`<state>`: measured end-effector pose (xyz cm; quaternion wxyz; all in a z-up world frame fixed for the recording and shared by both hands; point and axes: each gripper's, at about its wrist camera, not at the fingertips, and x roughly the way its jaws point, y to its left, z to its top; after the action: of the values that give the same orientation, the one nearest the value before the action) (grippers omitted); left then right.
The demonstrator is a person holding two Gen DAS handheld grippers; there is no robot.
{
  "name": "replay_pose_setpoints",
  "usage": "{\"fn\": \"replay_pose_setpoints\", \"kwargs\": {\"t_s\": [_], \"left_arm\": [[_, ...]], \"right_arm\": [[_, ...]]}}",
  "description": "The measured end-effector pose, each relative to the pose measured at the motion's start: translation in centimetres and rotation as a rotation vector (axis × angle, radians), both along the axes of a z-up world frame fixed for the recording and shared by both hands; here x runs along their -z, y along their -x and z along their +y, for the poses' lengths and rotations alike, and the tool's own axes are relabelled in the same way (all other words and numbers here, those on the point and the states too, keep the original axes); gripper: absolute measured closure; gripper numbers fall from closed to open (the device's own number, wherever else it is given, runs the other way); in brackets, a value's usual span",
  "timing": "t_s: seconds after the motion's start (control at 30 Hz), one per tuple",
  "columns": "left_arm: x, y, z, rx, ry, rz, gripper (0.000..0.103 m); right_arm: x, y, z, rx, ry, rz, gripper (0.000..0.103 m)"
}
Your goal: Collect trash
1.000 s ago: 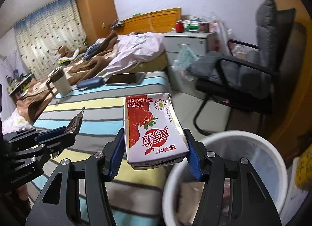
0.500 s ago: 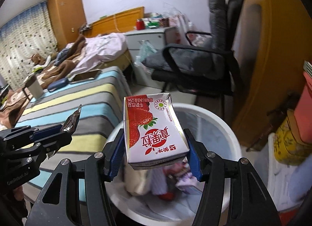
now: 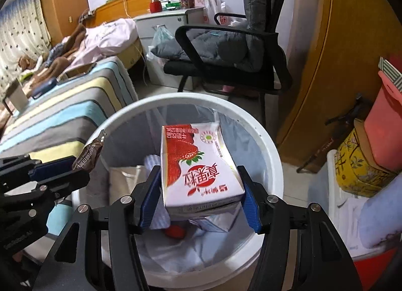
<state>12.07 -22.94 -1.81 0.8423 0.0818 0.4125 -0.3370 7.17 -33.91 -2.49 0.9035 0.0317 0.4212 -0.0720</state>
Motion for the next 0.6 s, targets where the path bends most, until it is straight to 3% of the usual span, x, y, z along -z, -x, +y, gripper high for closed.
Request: {"fn": "replay_pose_setpoints", "kwargs": {"t_s": [0.07, 0.1, 0.13, 0.17, 0.4, 0.6], "left_arm": [[0.1, 0.1, -0.2, -0.002, -0.008, -0.007, 0.069], [0.2, 0.0, -0.1, -0.006, -0.009, -0.003, 0.063], [0.2, -0.1, 0.0, -0.009, -0.004, 0.002, 0.050], [0.2, -0.1, 0.1, -0.012, 0.003, 0.002, 0.046], [-0.6, 0.2, 0.9, -0.037, 0.009, -0.031, 0.046], [-1.5, 1.2, 2.3, -0.094, 0.011, -0.090, 0.038]], "right_arm": [[0.1, 0.0, -0.3, 0.007, -0.001, 0.003, 0.043], [0.1, 0.1, -0.4, 0.011, -0.002, 0.002, 0.042], [0.1, 0.0, -0.5, 0.014, -0.004, 0.000, 0.039], [0.1, 0.0, -0.7, 0.017, -0.004, -0.003, 0.039], [-0.5, 0.8, -0.8, 0.046, -0.005, -0.040, 0.039], [-1.2, 1.8, 0.4, 0.063, 0.006, -0.079, 0.039]]}}
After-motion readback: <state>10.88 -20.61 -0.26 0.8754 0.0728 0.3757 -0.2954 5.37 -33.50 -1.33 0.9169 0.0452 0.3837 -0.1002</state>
